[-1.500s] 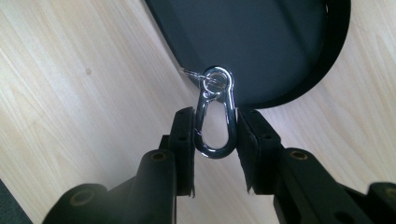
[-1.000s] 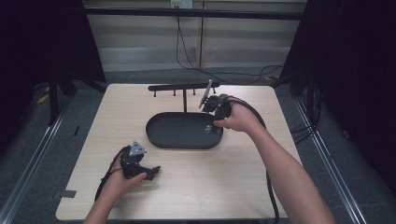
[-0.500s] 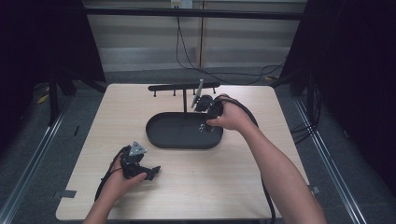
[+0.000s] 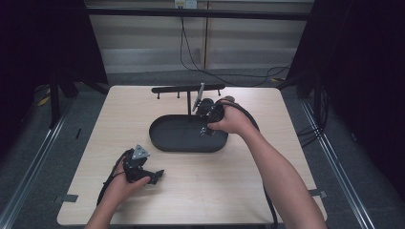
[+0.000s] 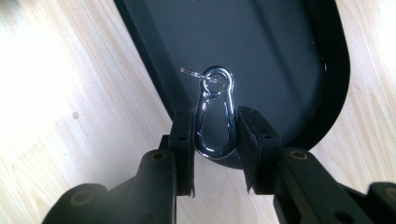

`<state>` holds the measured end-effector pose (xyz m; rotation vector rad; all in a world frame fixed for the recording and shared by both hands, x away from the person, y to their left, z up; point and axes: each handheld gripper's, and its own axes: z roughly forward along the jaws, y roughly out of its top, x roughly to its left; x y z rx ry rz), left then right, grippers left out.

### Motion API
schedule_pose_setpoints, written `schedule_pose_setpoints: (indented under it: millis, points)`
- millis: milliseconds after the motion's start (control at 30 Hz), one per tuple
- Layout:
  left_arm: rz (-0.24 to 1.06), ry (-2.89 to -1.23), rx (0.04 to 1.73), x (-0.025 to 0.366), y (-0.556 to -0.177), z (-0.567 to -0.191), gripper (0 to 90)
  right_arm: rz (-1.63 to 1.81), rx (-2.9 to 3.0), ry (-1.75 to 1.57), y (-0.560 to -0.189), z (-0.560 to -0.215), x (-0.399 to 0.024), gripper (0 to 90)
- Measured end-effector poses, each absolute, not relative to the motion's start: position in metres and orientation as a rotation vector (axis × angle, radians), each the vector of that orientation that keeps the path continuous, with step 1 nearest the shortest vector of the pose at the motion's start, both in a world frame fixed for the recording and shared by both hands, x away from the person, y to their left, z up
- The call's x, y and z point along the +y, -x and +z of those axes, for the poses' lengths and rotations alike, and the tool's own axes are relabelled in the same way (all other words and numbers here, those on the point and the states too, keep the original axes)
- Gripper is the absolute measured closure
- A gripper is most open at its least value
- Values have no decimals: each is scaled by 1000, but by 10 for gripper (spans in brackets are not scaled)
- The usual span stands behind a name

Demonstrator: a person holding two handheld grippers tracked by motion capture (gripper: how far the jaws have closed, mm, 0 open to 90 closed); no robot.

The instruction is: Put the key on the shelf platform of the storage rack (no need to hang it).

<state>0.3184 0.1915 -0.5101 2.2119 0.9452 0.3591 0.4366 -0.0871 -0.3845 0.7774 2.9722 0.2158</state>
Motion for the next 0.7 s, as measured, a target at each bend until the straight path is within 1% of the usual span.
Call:
schedule_pose_setpoints:
  millis: [467, 700]
  points:
    - [359, -2212, 945, 191, -318, -510, 0, 201, 2971, -782, -442, -397, -84, 687]
    - [359, -2210, 945, 191, -318, -510, 0, 207, 2975, -779, -444, -410, -79, 687]
